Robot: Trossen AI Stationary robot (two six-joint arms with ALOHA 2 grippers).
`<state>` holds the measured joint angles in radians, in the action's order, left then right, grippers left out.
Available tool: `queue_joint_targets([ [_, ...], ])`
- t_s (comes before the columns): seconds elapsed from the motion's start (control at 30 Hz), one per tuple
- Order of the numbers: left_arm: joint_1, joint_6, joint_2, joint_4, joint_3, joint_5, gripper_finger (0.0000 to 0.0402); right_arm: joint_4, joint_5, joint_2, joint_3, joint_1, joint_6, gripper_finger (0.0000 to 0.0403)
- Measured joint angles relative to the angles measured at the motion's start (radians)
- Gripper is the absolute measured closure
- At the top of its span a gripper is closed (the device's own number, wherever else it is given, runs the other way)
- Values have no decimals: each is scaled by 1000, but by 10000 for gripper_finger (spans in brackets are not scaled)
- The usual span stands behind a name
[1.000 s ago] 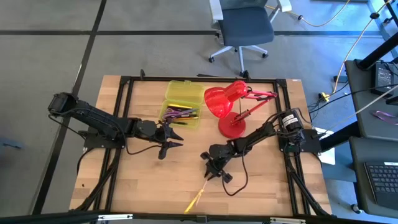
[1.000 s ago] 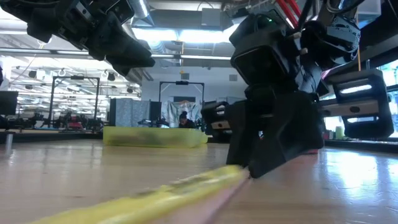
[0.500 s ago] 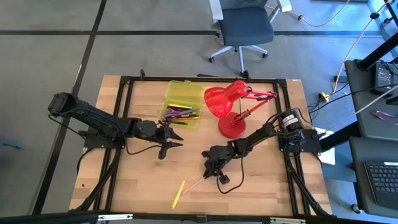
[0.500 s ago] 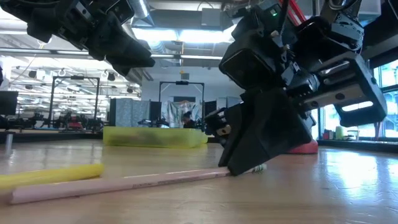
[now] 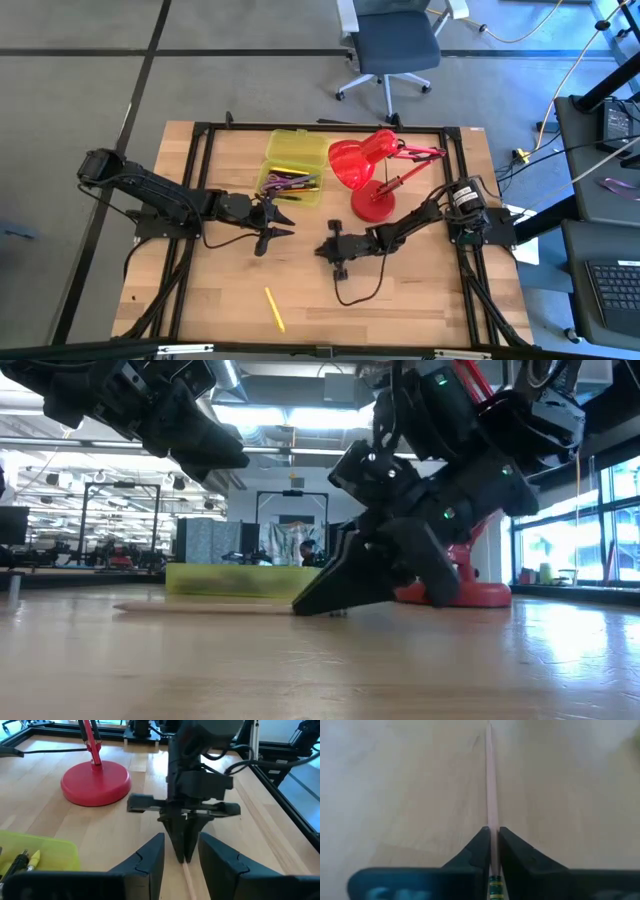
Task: Pick & place school supplies into a supply box
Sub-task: Put the pink pencil into the yellow supply box
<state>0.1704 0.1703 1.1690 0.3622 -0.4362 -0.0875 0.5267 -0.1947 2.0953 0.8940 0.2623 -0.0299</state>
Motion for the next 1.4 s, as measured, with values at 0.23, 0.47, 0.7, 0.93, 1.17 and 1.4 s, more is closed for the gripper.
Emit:
queue_joint_targets([
  [0.23,0,0,0,0,0,0,298,12,8,2,-2,-5,100,355],
  [0.47,0,0,0,0,0,1,292,-5,36,0,0,-13,201,354],
  [0.7,0,0,0,0,0,1,293,12,66,0,-3,-14,204,354],
  [0.93,0,0,0,-1,0,3,292,96,65,6,-6,-13,203,353],
  [1.17,0,0,0,-17,0,3,288,90,66,6,-4,-12,207,353],
  [1.4,0,0,0,-24,0,3,293,90,68,6,-3,-12,208,332],
])
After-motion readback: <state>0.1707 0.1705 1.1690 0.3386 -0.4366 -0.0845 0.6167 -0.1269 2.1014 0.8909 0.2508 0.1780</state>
